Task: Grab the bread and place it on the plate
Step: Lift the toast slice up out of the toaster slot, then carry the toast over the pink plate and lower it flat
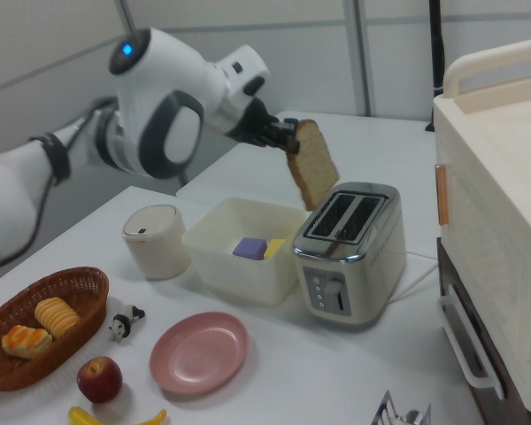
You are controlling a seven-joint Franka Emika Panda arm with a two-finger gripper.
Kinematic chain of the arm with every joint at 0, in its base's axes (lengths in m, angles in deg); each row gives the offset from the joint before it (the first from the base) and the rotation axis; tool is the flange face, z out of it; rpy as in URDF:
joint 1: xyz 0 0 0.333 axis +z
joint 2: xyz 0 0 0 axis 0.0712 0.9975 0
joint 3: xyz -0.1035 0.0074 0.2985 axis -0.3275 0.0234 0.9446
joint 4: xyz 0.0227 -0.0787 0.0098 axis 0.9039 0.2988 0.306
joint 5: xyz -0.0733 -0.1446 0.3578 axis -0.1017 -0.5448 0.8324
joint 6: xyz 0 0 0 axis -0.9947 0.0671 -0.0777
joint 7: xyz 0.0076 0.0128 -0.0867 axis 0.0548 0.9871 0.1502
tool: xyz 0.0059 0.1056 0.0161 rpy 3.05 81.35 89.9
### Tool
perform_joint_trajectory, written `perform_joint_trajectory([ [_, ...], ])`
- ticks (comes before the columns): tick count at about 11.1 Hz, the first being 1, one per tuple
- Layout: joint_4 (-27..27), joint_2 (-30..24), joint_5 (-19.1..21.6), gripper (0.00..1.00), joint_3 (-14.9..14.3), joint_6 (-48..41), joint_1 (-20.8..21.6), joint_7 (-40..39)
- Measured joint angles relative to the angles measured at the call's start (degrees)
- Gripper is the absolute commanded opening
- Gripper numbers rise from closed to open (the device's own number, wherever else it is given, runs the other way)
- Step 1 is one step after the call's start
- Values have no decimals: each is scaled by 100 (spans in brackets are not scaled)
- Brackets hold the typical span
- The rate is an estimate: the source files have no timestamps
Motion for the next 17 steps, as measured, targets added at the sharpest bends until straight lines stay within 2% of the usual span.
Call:
perform_joint_trajectory([
  [3, 11, -548, 376, 0, 41, -1515, 7, -51],
  [6, 30, -665, 715, 0, 104, -2984, 59, -449],
  [8, 52, -663, 758, 0, 302, -4085, 71, -857],
  [11, 136, -626, 762, 0, 651, -5206, 83, -1559],
  [13, 230, -539, 764, 0, 694, -5474, 236, -1873],
  [16, 296, -143, 763, 1, 695, -5536, 479, -1913],
  [17, 302, 2, 763, 26, 695, -5590, 525, -1934],
])
